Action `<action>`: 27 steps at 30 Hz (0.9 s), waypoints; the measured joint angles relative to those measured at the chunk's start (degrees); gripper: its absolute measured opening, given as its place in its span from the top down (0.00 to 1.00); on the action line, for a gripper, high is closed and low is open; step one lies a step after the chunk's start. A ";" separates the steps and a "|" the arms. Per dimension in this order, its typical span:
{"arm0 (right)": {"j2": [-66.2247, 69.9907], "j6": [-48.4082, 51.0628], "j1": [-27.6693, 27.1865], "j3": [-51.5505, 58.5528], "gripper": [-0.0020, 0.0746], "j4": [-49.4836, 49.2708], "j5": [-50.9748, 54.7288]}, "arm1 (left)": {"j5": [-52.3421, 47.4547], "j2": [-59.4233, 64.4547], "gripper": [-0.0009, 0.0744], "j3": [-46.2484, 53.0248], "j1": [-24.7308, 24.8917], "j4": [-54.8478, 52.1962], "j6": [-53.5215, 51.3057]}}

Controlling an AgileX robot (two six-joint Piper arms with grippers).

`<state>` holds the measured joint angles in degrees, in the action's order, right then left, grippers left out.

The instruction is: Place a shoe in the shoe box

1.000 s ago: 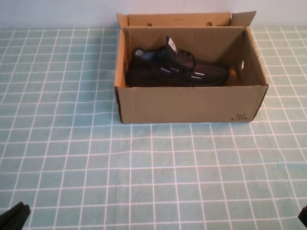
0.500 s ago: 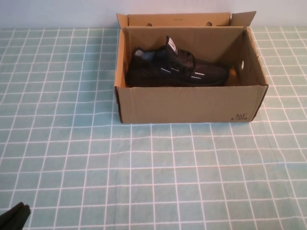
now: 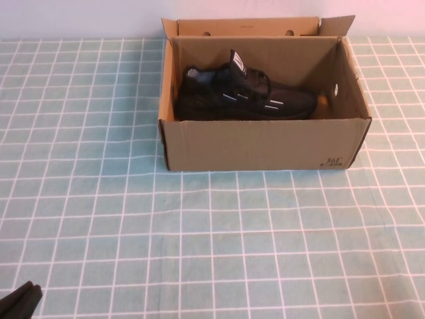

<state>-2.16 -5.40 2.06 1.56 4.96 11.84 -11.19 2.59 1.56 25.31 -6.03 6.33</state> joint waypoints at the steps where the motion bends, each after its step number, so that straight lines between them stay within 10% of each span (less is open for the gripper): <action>1: 0.00 0.00 -0.09 0.00 0.99 1.00 1.29 | -0.13 0.00 0.99 0.00 0.00 0.00 0.00; 8: 0.00 0.00 -6.50 0.00 0.99 -0.62 3.04 | -0.13 0.00 0.99 0.00 0.00 0.00 0.00; 27: 0.10 -2.16 -1.61 0.00 0.99 3.85 7.05 | -0.13 0.00 0.99 0.00 0.00 0.00 0.00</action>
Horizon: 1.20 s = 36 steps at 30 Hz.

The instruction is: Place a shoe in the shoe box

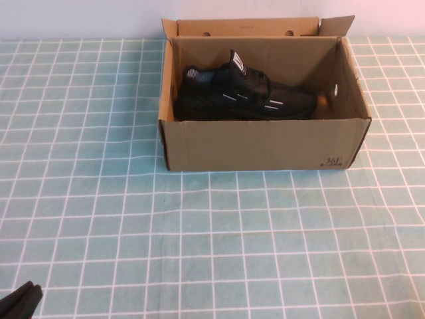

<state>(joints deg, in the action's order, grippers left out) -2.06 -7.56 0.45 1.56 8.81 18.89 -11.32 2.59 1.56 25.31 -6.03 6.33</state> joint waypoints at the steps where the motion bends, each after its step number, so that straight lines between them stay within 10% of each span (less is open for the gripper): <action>1: 0.00 0.00 0.00 0.00 0.99 0.00 0.00 | 0.00 0.00 0.99 0.00 0.00 0.00 0.00; 19: 0.00 0.00 0.00 0.00 0.99 0.00 0.00 | 1.28 0.00 0.99 0.00 -0.11 0.91 -0.60; 29: 0.00 0.00 0.00 0.00 0.99 0.03 0.00 | 7.05 -2.07 0.99 0.00 -15.72 12.37 -10.38; 36: 0.00 0.00 0.00 0.00 0.99 0.12 0.00 | -0.49 -3.15 0.99 0.00 -18.07 12.33 -13.69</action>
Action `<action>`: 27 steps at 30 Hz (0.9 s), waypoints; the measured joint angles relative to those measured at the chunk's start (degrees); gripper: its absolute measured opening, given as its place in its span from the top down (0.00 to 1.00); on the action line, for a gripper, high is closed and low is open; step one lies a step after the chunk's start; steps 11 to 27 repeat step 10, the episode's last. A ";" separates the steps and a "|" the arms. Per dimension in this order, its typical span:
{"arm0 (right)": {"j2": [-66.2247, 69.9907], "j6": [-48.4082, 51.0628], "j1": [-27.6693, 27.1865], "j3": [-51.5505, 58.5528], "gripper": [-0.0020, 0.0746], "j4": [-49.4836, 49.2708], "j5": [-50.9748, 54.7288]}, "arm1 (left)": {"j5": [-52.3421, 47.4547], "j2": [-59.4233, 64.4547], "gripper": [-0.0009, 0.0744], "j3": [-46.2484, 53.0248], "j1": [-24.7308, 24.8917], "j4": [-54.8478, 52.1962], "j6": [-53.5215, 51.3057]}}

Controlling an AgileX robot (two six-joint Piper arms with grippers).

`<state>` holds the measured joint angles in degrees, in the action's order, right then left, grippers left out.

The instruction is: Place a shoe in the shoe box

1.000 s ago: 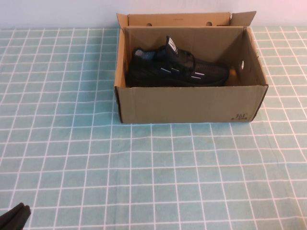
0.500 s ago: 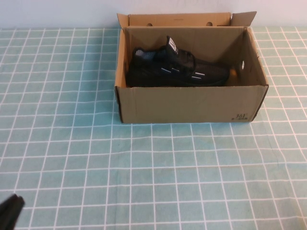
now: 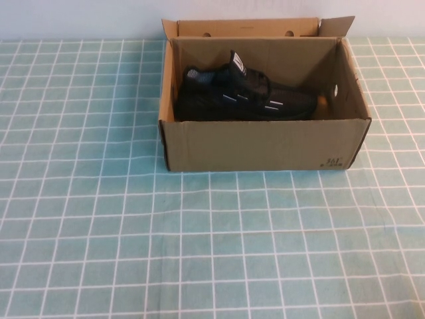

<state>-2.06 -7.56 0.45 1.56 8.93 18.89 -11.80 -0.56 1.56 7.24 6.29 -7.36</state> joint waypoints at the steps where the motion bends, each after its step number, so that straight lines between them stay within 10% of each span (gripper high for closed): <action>1: 0.00 0.00 0.00 0.00 0.99 0.00 0.00 | -1.49 0.00 0.99 0.00 0.00 -0.30 -0.27; 27: 0.00 0.00 0.00 0.00 0.99 0.00 0.00 | -9.48 0.00 0.99 0.00 0.00 -2.83 -0.64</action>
